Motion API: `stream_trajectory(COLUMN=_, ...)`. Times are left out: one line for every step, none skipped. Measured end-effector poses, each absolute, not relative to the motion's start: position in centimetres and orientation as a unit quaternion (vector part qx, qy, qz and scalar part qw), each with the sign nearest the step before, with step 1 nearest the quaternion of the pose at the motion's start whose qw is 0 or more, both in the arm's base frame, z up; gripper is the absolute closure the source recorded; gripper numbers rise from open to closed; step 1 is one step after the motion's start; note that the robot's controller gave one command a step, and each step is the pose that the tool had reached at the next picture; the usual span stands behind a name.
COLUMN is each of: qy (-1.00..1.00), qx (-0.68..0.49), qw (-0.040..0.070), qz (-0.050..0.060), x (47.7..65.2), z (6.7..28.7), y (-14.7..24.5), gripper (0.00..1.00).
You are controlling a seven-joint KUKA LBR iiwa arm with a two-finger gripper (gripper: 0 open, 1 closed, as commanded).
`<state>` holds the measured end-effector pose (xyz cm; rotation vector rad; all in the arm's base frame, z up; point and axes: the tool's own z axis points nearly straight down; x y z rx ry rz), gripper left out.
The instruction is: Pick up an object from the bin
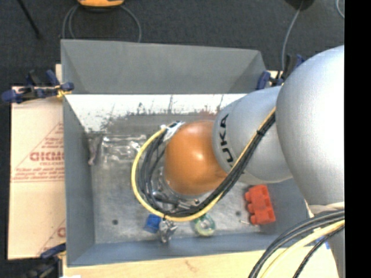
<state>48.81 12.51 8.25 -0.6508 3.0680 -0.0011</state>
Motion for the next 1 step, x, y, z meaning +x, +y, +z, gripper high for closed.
stream_trajectory(qy=0.979, qx=-0.205, qw=0.001, qz=0.001, x=48.67, z=8.34, y=12.59, gripper=1.0)
